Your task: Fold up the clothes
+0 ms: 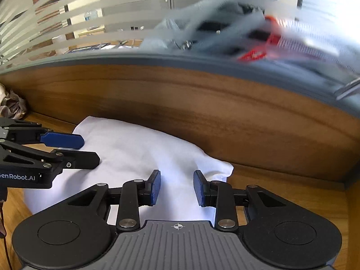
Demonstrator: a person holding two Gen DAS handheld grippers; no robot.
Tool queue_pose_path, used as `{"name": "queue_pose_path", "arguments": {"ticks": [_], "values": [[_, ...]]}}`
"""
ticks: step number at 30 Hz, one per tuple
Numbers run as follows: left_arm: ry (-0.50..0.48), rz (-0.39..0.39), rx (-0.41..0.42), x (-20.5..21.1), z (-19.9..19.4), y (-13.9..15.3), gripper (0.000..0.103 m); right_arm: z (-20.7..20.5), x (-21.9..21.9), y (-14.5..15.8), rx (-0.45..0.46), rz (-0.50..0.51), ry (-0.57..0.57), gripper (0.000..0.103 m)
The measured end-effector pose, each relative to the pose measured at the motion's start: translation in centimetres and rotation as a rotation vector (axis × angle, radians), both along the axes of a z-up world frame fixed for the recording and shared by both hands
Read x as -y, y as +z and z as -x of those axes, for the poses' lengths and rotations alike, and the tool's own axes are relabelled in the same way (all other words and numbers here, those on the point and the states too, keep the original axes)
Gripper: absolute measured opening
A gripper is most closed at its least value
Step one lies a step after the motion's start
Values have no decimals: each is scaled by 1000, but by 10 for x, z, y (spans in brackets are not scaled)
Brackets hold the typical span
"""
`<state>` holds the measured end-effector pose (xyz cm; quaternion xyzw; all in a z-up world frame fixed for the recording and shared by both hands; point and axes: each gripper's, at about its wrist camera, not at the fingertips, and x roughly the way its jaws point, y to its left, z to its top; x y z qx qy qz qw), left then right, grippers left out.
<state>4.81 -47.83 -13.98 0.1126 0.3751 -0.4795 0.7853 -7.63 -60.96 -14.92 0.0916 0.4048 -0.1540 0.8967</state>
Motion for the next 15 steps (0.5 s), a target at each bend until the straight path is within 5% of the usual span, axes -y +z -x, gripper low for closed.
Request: {"name": "queue_pose_path", "arguments": {"ticks": [2, 5, 7, 9, 10, 15], "values": [[4, 8, -1, -2, -1, 3, 55, 0, 0, 2, 1, -4, -2, 34], [29, 48, 3, -11, 0, 12, 74, 6, 1, 12, 30, -24, -18, 36], [32, 61, 11, -19, 2, 18, 78, 15, 0, 24, 64, -31, -45, 43], [26, 62, 18, -27, 5, 22, 83, 27, -1, 36, 98, -27, -75, 75], [32, 60, 23, -31, 5, 23, 85, 31, -2, 40, 105, -17, -91, 81], [99, 35, 2, -48, 1, 18, 87, 50, -4, 41, 69, -74, -117, 88]]}}
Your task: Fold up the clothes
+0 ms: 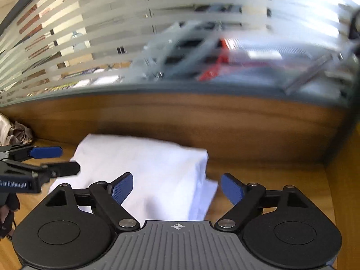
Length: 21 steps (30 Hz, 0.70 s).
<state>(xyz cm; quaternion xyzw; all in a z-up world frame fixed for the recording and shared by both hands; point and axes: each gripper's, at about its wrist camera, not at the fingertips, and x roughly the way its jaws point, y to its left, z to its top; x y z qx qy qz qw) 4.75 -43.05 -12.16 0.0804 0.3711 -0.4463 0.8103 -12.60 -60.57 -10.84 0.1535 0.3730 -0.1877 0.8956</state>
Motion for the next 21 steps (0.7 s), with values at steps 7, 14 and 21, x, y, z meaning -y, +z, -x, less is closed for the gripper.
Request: {"name": "queue_pose_path", "arguments": {"ticks": [7, 14, 21], "values": [[12, -28, -77, -6, -4, -16, 88, 17, -2, -19, -44, -57, -19, 93], [29, -8, -165, -7, -11, -28, 89, 16, 0, -37, -63, -140, -12, 93], [-43, 24, -246, -10, -3, -33, 69, 11, -4, -50, -55, -250, 23, 83]]}}
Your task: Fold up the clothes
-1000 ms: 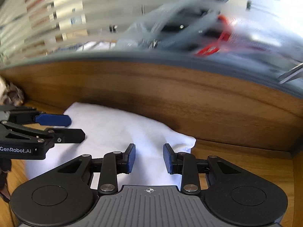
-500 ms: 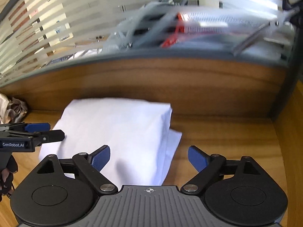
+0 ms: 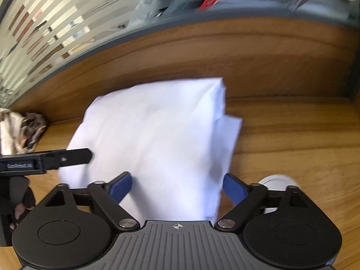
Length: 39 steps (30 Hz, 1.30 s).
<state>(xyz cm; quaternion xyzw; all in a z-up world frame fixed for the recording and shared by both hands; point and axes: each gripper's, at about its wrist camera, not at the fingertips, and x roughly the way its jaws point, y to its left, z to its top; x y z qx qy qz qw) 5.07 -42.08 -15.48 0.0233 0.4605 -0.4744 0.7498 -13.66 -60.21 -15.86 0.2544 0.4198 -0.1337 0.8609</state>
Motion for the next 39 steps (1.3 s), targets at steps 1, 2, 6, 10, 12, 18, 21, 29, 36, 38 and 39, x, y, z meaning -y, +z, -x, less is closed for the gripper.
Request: {"name": "queue_pose_path", "arguments": {"ticks": [1, 2, 6, 10, 12, 18, 21, 29, 36, 38, 39], "values": [[-7, -6, 20, 0, 3, 2, 67, 0, -3, 0, -5, 8, 1, 82], [-12, -13, 29, -2, 6, 3, 65, 1, -6, 1, -10, 20, 4, 79], [-18, -40, -1, -12, 13, 6, 64, 10, -18, 5, -23, 20, 12, 72], [-45, -74, -13, -32, 35, 11, 63, 27, -36, 7, -40, 7, 23, 72], [-61, -84, -11, -47, 50, 12, 63, 37, -49, 7, -51, 2, 28, 72], [-64, -107, -27, -104, 102, 16, 64, 77, -102, 8, -78, -15, 59, 72], [-62, -117, -39, -133, 127, 18, 64, 98, -132, 12, -90, -12, 72, 72], [-92, -161, -55, -201, 184, 23, 64, 149, -209, 20, -126, -35, 81, 72], [-160, -185, -97, -248, 212, 25, 64, 183, -259, 30, -155, -38, 67, 72], [-181, -162, -68, -257, 208, 32, 64, 191, -270, 34, -158, -37, 51, 72], [-191, -151, -54, -261, 206, 36, 64, 196, -275, 36, -160, -37, 44, 72]]}}
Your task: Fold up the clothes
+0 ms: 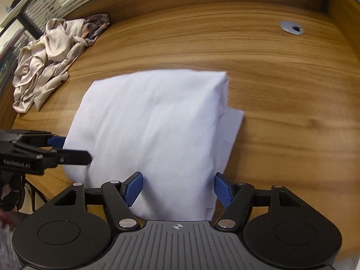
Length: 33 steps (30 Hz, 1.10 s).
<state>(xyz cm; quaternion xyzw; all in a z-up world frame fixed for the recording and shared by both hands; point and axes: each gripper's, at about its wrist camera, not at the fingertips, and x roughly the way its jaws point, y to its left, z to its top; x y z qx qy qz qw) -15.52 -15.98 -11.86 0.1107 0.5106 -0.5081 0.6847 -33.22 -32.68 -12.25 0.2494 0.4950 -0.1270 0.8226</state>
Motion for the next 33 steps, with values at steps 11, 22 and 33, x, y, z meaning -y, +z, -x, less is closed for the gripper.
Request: {"name": "queue_pose_path", "arguments": {"ticks": [11, 22, 33], "values": [[3, 90, 7, 18, -47, 10, 64, -9, 41, 51, 108, 40, -160, 58], [119, 124, -154, 30, -66, -5, 63, -138, 77, 43, 109, -31, 323, 47], [183, 179, -148, 16, -41, -14, 63, -261, -3, 4, -93, -39, 746, 47]]}}
